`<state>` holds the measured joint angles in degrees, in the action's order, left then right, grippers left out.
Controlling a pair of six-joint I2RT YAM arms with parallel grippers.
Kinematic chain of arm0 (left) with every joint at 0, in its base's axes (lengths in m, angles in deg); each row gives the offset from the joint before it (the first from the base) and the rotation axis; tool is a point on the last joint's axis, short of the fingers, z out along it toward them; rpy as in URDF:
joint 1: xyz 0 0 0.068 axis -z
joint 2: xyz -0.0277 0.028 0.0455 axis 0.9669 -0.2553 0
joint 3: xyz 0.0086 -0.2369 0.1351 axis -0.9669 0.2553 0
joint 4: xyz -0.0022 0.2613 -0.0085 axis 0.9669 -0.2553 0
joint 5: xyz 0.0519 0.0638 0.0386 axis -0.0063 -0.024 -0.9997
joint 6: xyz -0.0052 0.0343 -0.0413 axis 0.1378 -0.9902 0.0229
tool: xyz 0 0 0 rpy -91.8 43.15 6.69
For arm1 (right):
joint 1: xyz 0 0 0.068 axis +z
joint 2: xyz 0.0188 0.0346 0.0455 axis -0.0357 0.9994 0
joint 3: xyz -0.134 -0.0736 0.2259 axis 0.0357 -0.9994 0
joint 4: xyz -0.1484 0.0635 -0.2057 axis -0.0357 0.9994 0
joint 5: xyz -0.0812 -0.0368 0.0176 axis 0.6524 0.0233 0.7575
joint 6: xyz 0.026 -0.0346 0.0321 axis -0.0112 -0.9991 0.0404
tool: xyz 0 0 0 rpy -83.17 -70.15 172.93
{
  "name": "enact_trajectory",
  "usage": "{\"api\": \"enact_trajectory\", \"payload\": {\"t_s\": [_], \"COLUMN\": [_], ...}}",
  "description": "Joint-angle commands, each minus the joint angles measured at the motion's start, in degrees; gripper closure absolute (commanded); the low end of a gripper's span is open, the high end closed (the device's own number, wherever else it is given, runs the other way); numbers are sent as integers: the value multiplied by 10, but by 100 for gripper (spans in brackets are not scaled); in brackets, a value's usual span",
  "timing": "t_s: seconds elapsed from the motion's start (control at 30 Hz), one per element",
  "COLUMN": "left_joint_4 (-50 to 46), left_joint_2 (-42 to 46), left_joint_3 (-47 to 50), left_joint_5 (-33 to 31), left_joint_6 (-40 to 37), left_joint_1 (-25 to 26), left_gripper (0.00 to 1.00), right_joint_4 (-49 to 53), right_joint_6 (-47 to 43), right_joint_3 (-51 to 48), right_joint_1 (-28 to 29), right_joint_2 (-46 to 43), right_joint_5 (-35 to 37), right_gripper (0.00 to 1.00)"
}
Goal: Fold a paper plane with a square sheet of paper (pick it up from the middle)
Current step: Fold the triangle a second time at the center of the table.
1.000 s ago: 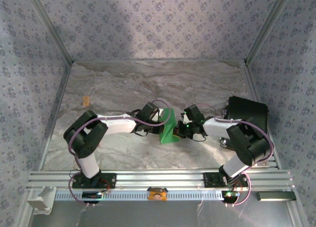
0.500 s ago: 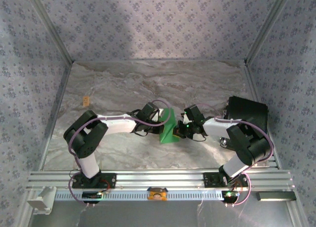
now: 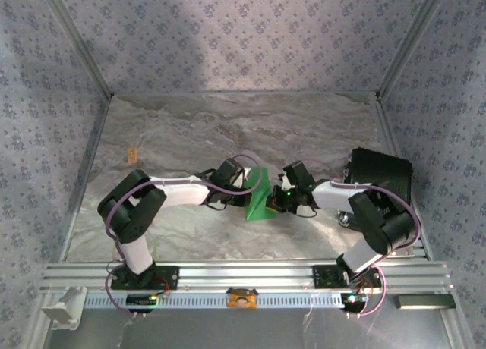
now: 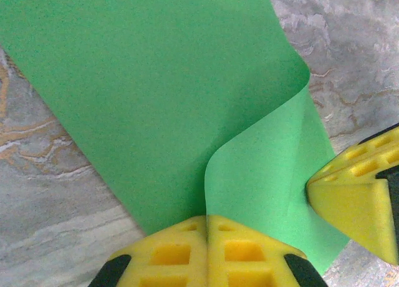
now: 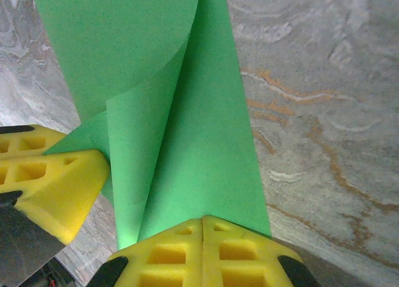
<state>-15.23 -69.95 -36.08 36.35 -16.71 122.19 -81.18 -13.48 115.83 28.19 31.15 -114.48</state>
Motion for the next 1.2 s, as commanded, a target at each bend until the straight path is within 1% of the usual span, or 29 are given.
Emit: {"api": "enact_trajectory", "payload": {"t_s": [0.0, 0.63, 0.87, 1.17], "left_joint_4": [14, 9, 16, 17], "left_joint_2": [-2, -8, -25, 3], "left_joint_3": [7, 12, 3, 11], "left_joint_5": [-2, -13, 0, -6], "left_joint_6": [-6, 0, -2, -4], "left_joint_1": [-1, 0, -1, -1], "left_gripper": [95, 96, 96, 96], "right_joint_4": [32, 35, 34, 35], "right_joint_6": [-5, -6, -6, -6], "right_joint_3": [-8, -8, -8, -8], "right_joint_1": [-4, -5, -4, -5], "right_joint_2": [14, 13, 13, 12], "right_joint_5": [19, 19, 18, 20], "right_gripper": [94, 94, 93, 93]}}
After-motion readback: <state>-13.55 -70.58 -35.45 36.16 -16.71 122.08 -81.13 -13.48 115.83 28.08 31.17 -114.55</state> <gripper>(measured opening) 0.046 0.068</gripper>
